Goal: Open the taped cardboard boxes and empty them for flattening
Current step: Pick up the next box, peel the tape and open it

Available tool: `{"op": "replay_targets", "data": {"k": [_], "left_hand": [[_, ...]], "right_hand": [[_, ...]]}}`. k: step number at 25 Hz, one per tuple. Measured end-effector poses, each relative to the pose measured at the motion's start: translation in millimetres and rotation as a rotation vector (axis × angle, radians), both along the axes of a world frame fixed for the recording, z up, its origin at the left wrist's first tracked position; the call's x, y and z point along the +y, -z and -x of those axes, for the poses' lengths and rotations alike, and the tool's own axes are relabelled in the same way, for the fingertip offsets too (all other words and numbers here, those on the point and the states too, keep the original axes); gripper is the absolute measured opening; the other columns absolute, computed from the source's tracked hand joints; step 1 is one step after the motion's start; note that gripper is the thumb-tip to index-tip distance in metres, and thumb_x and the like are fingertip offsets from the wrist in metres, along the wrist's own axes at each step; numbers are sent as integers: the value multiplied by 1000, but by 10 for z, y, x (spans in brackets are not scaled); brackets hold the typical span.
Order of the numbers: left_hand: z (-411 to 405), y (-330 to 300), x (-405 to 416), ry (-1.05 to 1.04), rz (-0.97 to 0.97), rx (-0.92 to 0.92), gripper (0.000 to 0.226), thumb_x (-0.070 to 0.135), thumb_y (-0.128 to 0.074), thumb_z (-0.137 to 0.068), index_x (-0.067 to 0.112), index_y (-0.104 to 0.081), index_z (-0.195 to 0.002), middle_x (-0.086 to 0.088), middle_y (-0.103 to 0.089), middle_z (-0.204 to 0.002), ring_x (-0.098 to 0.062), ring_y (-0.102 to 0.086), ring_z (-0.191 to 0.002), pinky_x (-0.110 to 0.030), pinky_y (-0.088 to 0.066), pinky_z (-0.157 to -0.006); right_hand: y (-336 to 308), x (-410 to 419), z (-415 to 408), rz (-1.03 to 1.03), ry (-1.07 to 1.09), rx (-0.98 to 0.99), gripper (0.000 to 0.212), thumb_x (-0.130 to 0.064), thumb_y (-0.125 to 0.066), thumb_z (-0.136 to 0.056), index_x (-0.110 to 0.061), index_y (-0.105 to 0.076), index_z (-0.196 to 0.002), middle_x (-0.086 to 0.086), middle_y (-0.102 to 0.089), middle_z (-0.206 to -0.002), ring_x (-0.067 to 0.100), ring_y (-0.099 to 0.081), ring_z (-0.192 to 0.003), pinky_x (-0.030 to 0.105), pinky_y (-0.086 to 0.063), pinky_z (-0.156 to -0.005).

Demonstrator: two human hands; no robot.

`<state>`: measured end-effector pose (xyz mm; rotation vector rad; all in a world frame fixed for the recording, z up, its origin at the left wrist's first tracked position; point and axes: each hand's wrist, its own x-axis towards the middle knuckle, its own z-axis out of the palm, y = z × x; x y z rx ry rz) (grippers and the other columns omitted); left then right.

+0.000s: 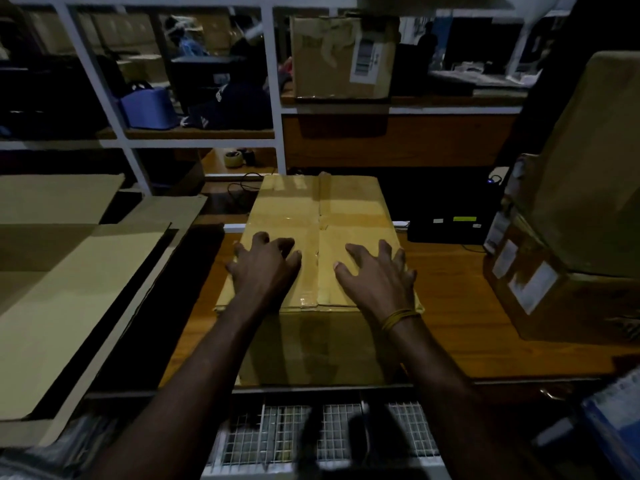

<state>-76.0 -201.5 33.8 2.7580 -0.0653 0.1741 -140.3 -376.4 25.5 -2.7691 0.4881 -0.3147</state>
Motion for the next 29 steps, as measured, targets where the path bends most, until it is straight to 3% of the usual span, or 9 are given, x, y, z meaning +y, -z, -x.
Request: {"op": "replay_targets", "data": {"k": [4, 10, 15, 20, 24, 27, 29], "left_hand": [[-7, 58, 18, 177, -48, -139, 35, 49, -43, -98, 47, -55, -131, 2, -44, -148, -22, -38, -137, -59, -20, -114], [-116, 17, -65, 316, -65, -48, 38, 37, -44, -101, 45, -49, -137, 1, -38, -153, -19, -40, -137, -61, -16, -116], [-183, 29, -125, 416, 51, -68, 42, 43, -46, -99, 43, -44, -141, 4, -42, -151, -16, -43, -135, -59, -18, -116], [-316, -39, -153, 586, 166, -31, 36, 30, -51, -99, 38, -55, -134, 7, -59, -138, -14, -56, -123, -58, -30, -113], [-343, -60, -178, 650, 521, -3, 32, 27, -58, -97, 35, -64, -127, 8, -68, -125, -4, -63, -109, -40, -56, -92], [-337, -151, -292, 720, 739, -19, 35, 30, -64, -94, 36, -62, -128, 10, -64, -131, 0, -62, -113, -39, -60, -86], [-332, -236, -450, 796, 856, 26, 43, 31, -67, -93, 44, -54, -132, 11, -61, -135, -6, -62, -116, -42, -61, -83]], "right_hand": [[35, -34, -5, -2, -57, -15, 63, -72, -38, -88, -45, -35, -145, 7, -17, -161, 40, -7, -148, 59, -12, -117], [-43, 147, 28, -3, -94, 145, 96, -92, -33, -73, -41, -16, -153, 19, 1, -164, 51, 10, -146, 69, 6, -113], [-116, 265, 67, 2, -78, 184, 88, -81, -42, -80, -44, -9, -153, 17, 4, -164, 52, 11, -145, 71, 6, -112], [-330, 439, 211, -50, 7, 160, 70, -57, -48, -90, -41, -19, -152, 9, -13, -163, 46, -5, -148, 66, -3, -116], [-411, 528, 275, -111, 51, -70, 51, -43, -49, -94, -35, -42, -144, -1, -38, -152, 26, -34, -139, 51, -24, -115], [-373, 472, 337, -31, 70, -437, 39, -35, -52, -96, -29, -57, -134, 0, -50, -144, 21, -54, -123, 40, -50, -94], [-304, 366, 359, 102, 71, -653, 41, -23, -60, -94, -27, -55, -135, 3, -51, -142, 21, -57, -120, 36, -56, -86]]}}
